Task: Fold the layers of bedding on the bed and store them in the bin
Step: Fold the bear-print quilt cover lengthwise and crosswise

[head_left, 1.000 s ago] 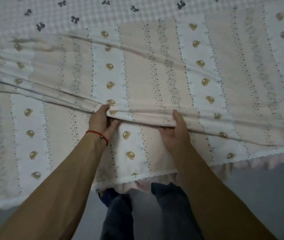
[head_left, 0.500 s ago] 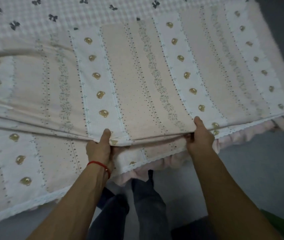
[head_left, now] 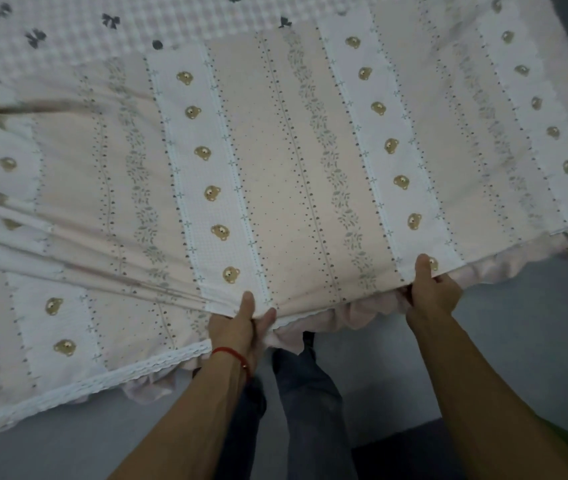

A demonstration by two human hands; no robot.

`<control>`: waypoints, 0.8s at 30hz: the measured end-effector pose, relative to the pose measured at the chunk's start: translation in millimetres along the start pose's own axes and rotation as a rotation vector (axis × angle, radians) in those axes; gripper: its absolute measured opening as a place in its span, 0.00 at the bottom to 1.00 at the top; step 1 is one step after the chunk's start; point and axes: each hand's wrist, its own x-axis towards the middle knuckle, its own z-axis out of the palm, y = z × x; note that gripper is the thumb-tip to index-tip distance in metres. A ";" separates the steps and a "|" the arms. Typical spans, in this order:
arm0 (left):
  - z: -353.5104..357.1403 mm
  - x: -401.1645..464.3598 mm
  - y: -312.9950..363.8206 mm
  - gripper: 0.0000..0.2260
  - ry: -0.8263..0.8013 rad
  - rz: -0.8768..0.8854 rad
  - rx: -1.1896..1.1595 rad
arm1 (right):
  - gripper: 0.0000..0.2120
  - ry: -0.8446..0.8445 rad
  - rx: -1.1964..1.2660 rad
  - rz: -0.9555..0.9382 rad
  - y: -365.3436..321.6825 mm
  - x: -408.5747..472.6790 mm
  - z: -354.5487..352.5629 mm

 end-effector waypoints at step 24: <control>-140.2 20.3 62.6 0.13 0.159 0.184 -0.128 | 0.21 -0.439 0.193 0.082 47.8 -130.0 26.8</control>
